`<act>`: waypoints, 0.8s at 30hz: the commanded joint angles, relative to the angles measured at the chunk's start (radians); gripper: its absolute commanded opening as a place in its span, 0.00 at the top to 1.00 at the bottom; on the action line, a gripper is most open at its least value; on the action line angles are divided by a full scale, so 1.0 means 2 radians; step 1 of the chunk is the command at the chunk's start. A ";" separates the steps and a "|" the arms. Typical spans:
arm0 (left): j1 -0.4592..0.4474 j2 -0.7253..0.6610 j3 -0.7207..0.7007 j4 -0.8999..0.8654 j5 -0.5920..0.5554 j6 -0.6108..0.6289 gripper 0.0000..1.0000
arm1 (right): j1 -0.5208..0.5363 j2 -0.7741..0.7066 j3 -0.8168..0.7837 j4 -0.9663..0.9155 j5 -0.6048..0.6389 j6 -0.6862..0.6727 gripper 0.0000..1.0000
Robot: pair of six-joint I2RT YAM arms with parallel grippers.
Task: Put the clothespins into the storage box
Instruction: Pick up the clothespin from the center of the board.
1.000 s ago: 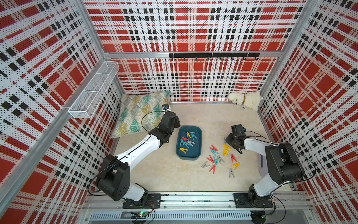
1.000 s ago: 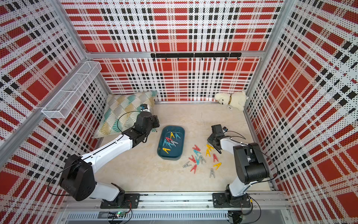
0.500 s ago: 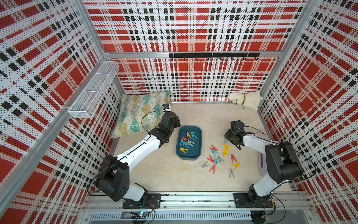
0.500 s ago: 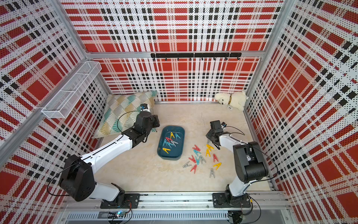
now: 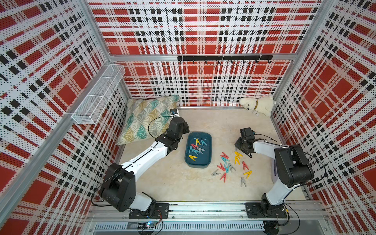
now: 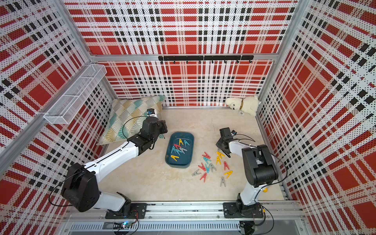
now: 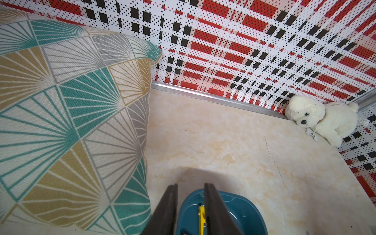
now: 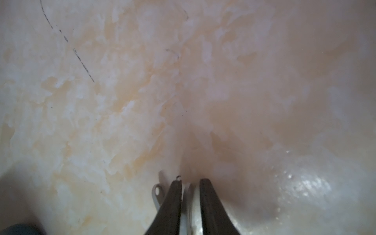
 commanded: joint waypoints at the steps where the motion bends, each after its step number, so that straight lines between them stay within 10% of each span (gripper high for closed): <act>1: 0.003 -0.014 -0.009 0.010 0.003 0.003 0.71 | 0.005 0.019 0.005 -0.005 0.001 -0.007 0.79; 24: 0.013 -0.026 -0.015 0.015 0.008 -0.001 0.71 | 0.021 0.029 0.102 -0.071 0.016 -0.049 0.95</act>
